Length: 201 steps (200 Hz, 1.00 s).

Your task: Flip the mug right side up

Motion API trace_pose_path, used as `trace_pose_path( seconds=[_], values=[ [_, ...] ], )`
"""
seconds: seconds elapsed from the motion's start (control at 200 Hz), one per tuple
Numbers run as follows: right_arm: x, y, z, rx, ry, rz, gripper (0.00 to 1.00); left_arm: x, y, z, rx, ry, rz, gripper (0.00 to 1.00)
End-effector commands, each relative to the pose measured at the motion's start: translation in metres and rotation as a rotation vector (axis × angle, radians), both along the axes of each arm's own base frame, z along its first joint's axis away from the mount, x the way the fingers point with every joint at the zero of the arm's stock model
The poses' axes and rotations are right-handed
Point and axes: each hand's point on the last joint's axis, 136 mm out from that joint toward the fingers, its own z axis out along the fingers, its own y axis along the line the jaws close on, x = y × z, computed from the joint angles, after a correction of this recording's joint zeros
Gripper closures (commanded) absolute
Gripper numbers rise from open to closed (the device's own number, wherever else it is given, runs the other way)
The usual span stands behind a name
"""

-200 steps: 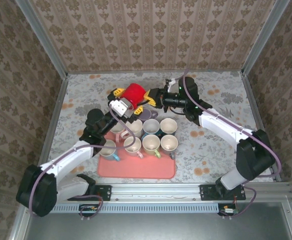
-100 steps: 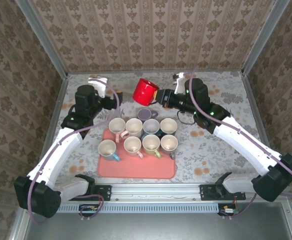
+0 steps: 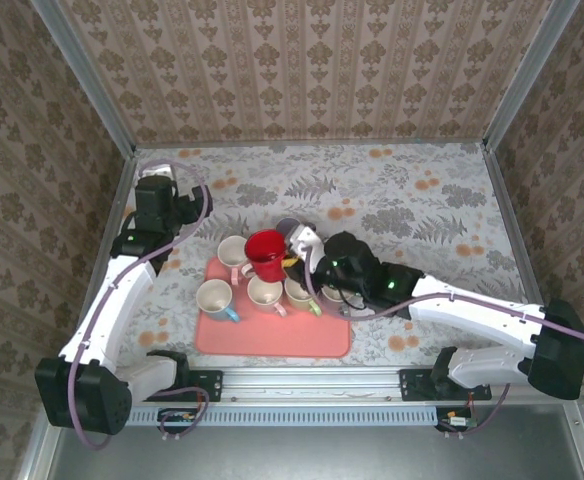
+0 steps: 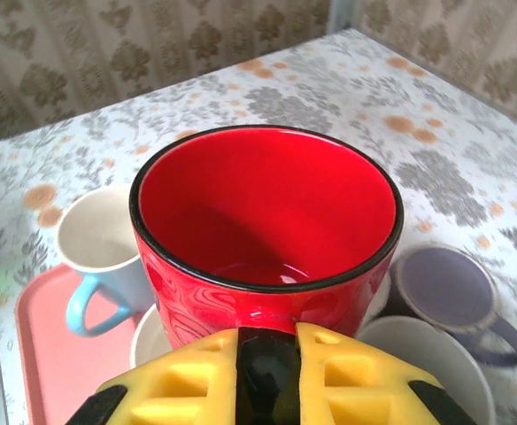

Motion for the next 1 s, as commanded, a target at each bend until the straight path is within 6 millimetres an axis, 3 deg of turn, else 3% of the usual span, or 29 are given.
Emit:
trace_pose_path(
  seconds=[0.0,0.195,0.335,0.6,0.76,0.96,1.0],
  values=[
    [-0.013,0.017,0.064,0.138,-0.293,0.073,1.00,-0.006,0.008,0.004,-0.031,-0.029,0.052,0.00],
    [-0.064,0.032,0.063,0.194,-0.380,0.226,1.00,-0.006,0.005,0.004,-0.045,-0.041,0.037,0.00],
    [-0.097,0.040,0.040,0.190,-0.340,0.327,1.00,-0.006,0.004,0.005,-0.047,-0.044,0.030,0.00],
    [-0.142,0.056,0.003,0.167,-0.244,0.469,1.00,-0.006,0.004,0.003,-0.046,-0.044,0.028,0.00],
    [-0.143,0.071,-0.015,0.155,-0.212,0.464,1.00,-0.006,0.004,0.002,-0.042,-0.041,0.026,0.00],
    [-0.127,0.086,-0.028,0.146,-0.206,0.387,1.00,-0.006,0.005,0.003,-0.038,-0.049,0.029,0.00],
    [-0.122,0.091,-0.041,0.119,-0.193,0.367,1.00,-0.006,0.005,0.003,-0.041,-0.049,0.030,0.00]
  ],
)
